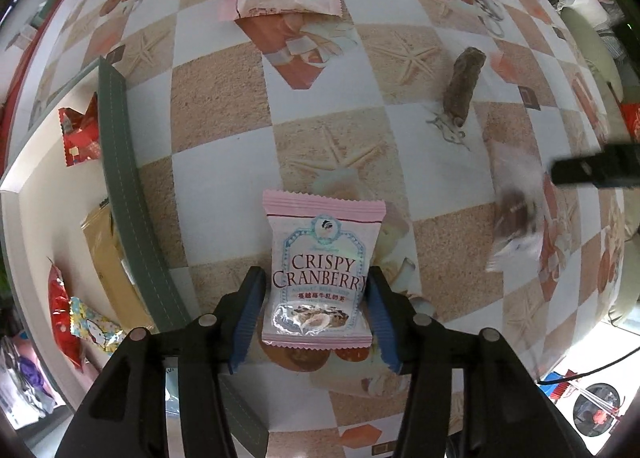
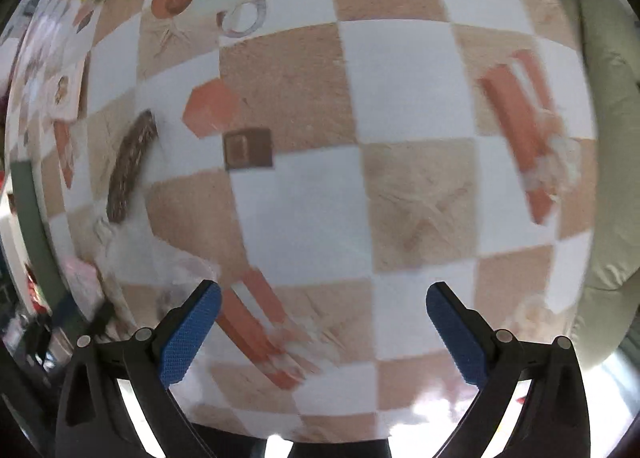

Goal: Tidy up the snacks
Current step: 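Grasp the clear bag with a dark cookie with the right tool while the left holds its packet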

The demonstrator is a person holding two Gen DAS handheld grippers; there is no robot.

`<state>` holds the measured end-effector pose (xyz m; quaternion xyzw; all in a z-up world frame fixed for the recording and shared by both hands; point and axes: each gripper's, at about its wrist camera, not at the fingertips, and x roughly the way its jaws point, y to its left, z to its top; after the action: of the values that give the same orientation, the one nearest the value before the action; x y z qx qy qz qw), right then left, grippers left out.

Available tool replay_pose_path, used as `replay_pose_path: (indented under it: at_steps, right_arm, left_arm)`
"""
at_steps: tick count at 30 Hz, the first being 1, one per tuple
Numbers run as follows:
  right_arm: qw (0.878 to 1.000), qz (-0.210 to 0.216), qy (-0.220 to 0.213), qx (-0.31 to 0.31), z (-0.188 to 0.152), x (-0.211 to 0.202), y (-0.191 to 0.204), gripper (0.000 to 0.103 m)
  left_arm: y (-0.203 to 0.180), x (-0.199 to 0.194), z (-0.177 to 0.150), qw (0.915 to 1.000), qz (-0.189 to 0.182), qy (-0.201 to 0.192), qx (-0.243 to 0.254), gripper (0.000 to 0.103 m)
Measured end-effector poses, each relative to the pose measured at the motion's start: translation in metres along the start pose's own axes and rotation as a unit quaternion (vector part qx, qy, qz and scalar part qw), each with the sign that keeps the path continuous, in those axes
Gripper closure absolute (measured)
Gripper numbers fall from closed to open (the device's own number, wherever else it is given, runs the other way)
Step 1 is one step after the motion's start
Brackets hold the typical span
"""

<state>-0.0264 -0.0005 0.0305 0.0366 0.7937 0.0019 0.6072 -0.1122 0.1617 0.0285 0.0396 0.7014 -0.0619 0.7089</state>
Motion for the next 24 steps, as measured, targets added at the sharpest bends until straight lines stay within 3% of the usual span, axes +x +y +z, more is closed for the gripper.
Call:
replay_pose_path:
  at_steps: [6, 12, 14, 19, 22, 24]
  right_arm:
    - [0.998, 0.051, 0.012, -0.029, -0.018, 0.004, 0.043, 0.0]
    - [0.989, 0.082, 0.047, 0.112, 0.0, 0.028, 0.055, 0.0]
    - [0.989, 0.074, 0.052, 0.121, 0.011, 0.032, 0.055, 0.0]
    - [0.995, -0.006, 0.065, 0.079, 0.002, 0.049, 0.1, 0.0]
    - [0.994, -0.006, 0.064, 0.083, -0.001, 0.051, 0.113, 0.0]
    - [0.996, -0.01, 0.071, 0.061, -0.023, 0.054, 0.112, 0.0]
  left_arm:
    - [-0.007, 0.005, 0.004, 1.0, 0.004, 0.001, 0.001, 0.043]
    - [-0.005, 0.008, 0.006, 0.9999, 0.008, 0.004, -0.005, 0.038]
    - [-0.001, 0.012, 0.004, 0.9999, 0.009, 0.003, -0.008, 0.035]
    - [0.0, 0.014, 0.003, 0.9999, 0.008, 0.004, -0.009, 0.032]
    - [0.004, 0.015, 0.002, 0.9999, 0.006, 0.004, -0.009, 0.031]
    - [0.006, 0.015, 0.002, 0.9999, 0.006, 0.003, -0.009, 0.03]
